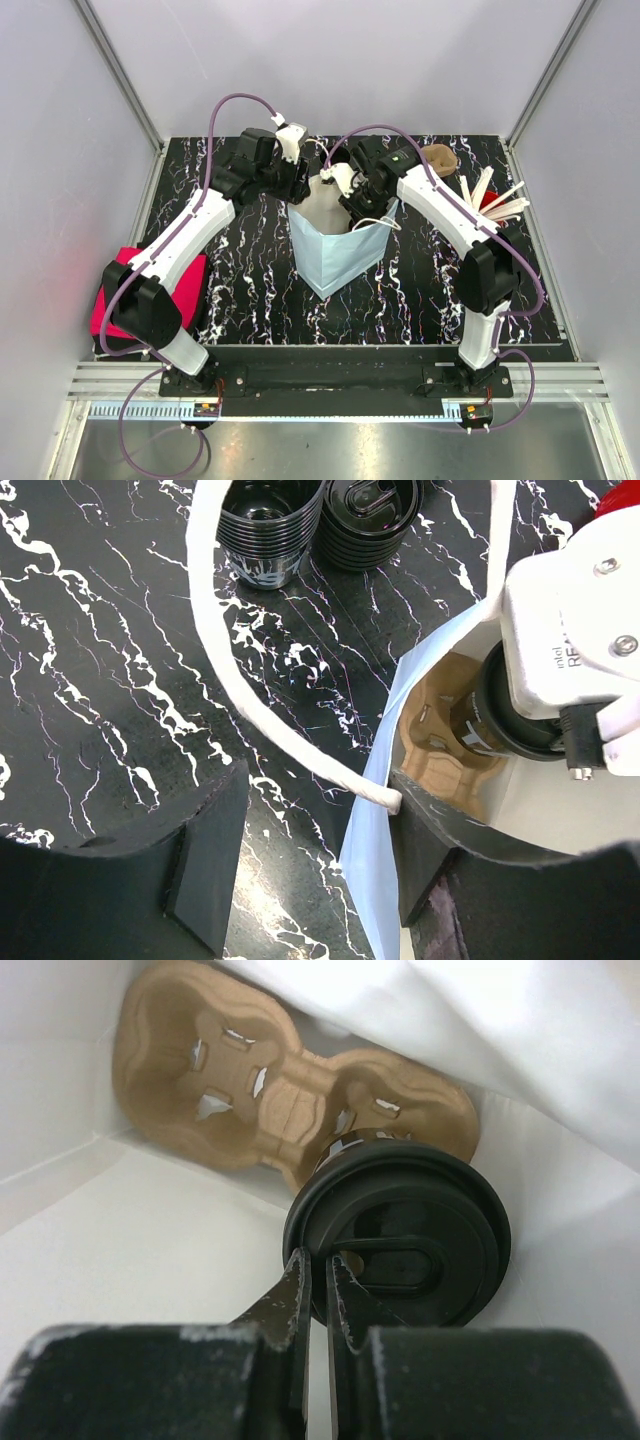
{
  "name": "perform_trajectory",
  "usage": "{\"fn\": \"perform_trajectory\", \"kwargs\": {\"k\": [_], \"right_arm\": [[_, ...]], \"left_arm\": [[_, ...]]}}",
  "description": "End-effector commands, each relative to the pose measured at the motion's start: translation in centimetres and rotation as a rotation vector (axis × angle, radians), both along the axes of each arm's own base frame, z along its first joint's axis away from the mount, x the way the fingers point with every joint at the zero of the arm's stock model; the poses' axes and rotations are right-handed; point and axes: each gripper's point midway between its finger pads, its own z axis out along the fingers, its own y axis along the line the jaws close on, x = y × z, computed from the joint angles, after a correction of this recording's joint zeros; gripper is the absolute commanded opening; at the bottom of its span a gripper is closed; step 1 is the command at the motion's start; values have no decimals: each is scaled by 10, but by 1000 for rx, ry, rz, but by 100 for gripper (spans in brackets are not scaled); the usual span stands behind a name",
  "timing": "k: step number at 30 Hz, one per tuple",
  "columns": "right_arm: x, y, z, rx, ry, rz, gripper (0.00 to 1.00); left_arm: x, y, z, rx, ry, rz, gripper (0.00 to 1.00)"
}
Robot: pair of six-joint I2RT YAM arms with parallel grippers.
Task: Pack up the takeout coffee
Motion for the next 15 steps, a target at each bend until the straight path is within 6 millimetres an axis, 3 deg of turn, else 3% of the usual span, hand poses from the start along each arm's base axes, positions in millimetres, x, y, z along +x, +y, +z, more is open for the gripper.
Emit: {"fn": "perform_trajectory", "kwargs": {"k": [1, 15], "right_arm": [[2, -2, 18, 13, -88, 7, 0], [4, -1, 14, 27, -109, 12, 0]], "left_arm": [[4, -2, 31, -62, -84, -8, 58], [3, -4, 29, -68, -80, -13, 57]]}}
